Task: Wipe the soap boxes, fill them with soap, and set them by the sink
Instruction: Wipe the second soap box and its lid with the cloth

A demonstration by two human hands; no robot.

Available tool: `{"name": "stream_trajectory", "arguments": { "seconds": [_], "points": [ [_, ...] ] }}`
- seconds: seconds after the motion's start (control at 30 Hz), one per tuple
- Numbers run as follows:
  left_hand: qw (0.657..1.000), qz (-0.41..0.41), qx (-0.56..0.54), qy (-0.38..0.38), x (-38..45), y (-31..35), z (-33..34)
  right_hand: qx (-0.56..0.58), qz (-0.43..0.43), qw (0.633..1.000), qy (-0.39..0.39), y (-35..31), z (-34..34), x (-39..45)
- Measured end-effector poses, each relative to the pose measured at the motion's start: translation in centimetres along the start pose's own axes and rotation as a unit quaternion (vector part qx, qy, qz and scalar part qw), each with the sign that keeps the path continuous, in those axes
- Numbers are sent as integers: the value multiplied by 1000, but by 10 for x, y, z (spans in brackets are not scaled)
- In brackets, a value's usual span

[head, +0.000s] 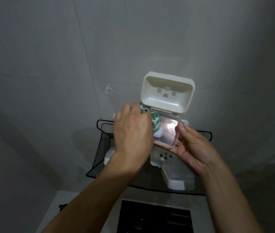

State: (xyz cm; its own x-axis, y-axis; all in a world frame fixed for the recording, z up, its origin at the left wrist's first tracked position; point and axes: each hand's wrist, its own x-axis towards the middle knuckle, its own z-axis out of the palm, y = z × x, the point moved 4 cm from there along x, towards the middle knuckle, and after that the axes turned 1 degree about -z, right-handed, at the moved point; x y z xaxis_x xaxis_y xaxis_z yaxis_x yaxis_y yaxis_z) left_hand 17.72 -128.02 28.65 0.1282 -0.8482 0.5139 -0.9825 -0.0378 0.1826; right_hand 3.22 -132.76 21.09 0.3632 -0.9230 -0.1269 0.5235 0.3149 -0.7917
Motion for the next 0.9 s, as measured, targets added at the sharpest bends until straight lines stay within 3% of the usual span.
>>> {"name": "stream_trajectory", "arguments": {
  "seconds": [0.27, 0.53, 0.63, 0.77, 0.9],
  "points": [
    [993, 74, -88, -7, 9, 26, 10, 7, 1, 1000, -27, -1, 6, 3],
    [958, 213, -104, -162, 5, 29, 19, -5, -24, 1000, 1, -11, -11, 1],
    [966, 233, -50, -102, 2, 24, 16, -24, -21, 999, 13, -10, -12, -1],
    [982, 178, 38, -47, 6, 7, 13, -24, -14, 999, 34, -14, -17, -2],
    [991, 128, 41, -20, 5, 3, 12, -11, -8, 999, 31, -14, -12, 0]
  ]
}}
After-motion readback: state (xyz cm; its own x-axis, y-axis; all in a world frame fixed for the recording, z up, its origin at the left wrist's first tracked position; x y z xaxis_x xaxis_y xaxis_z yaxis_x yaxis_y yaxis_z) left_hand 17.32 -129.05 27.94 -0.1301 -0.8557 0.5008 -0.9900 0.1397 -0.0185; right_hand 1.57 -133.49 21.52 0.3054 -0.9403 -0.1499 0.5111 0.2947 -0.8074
